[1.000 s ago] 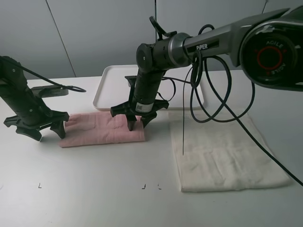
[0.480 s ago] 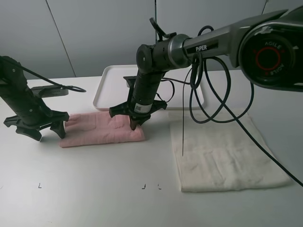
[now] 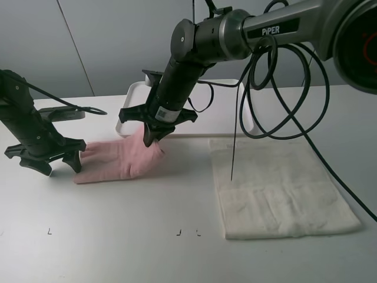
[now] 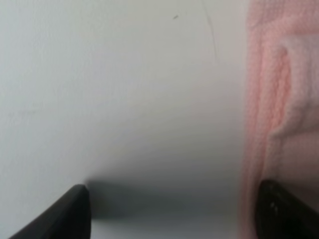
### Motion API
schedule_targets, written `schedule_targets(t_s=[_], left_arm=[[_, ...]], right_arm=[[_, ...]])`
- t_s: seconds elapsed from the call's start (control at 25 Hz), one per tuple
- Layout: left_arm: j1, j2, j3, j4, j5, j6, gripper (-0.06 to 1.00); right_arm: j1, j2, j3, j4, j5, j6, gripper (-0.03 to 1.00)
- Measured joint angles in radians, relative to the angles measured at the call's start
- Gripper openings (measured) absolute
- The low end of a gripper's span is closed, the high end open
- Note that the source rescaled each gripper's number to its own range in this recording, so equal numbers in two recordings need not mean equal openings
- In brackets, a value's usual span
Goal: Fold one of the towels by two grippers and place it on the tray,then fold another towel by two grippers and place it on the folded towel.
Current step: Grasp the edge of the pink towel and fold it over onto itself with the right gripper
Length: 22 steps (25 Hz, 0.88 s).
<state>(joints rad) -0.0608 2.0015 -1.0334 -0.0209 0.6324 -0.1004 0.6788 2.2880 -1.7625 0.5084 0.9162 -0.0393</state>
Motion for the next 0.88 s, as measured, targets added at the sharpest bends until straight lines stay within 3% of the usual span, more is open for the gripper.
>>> schedule_targets(t_s=[0.48, 0.76, 0.88], left_arm=[[0.000, 0.000, 0.000, 0.000, 0.002, -0.002, 0.87], [0.000, 0.000, 0.000, 0.000, 0.002, -0.002, 0.87], [0.000, 0.000, 0.000, 0.000, 0.002, -0.002, 0.87]], right_arm=[[0.000, 0.000, -0.006, 0.254, -0.071, -0.081, 0.02], [0.000, 0.086, -0.010, 0.533, -0.073, -0.214, 0.02], [0.000, 0.112, -0.010, 0.602, -0.075, -0.251, 0.02]])
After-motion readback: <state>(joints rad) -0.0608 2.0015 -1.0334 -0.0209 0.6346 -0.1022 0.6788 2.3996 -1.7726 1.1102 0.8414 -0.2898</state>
